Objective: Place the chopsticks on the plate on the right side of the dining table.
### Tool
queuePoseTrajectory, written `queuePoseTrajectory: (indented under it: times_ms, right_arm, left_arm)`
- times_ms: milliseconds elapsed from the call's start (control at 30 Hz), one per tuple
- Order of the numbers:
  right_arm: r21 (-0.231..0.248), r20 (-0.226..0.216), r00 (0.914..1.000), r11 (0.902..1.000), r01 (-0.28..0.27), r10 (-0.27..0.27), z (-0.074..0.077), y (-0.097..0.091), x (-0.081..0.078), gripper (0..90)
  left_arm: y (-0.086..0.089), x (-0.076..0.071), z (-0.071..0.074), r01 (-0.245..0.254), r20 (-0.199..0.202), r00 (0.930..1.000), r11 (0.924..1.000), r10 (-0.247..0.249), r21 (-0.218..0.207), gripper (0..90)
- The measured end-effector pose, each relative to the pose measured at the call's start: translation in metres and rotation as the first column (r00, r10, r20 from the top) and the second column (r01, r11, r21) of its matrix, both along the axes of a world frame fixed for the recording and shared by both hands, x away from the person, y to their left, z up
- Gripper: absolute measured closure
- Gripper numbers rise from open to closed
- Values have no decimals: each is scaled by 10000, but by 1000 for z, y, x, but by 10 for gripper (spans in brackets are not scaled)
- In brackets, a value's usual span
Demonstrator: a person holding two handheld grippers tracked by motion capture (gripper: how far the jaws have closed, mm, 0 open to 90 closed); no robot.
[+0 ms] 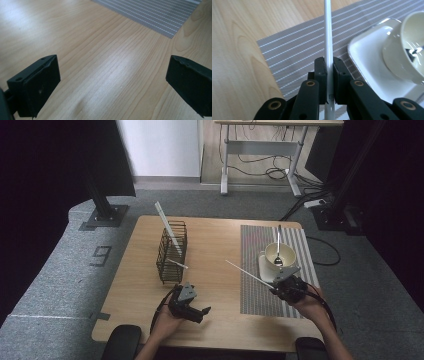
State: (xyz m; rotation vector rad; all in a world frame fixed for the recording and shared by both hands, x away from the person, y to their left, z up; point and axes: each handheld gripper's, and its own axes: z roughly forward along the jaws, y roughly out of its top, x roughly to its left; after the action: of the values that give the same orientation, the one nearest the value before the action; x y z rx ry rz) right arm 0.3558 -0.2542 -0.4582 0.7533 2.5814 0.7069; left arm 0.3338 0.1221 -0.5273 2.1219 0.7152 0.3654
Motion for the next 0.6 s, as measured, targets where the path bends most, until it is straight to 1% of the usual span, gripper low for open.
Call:
queuePoseTrajectory:
  times_ms: [100,167,267,433,600]
  right_arm:
    - [22,1,9998,9998,207,-207,0,-6,4,830]
    - [10,6,9994,9994,344,-344,0,-11,6,830]
    - [18,-4,9986,9986,525,-525,-1,-16,10,830]
    - [-25,-50,9964,9964,847,-847,-4,-27,16,830]
    - [-72,-97,9938,9939,1104,-1104,-7,-38,22,830]
  left_arm:
    - [3,1,-3,-190,-230,9996,9998,189,-29,0]
    - [4,2,-6,-256,-408,9988,9997,257,42,0]
    - [3,3,-11,-300,-591,9977,9990,320,339,0]
    - [1,7,-18,-237,-883,9957,9975,296,662,0]
    - [-2,9,-22,-162,-1302,9910,9941,301,1068,0]
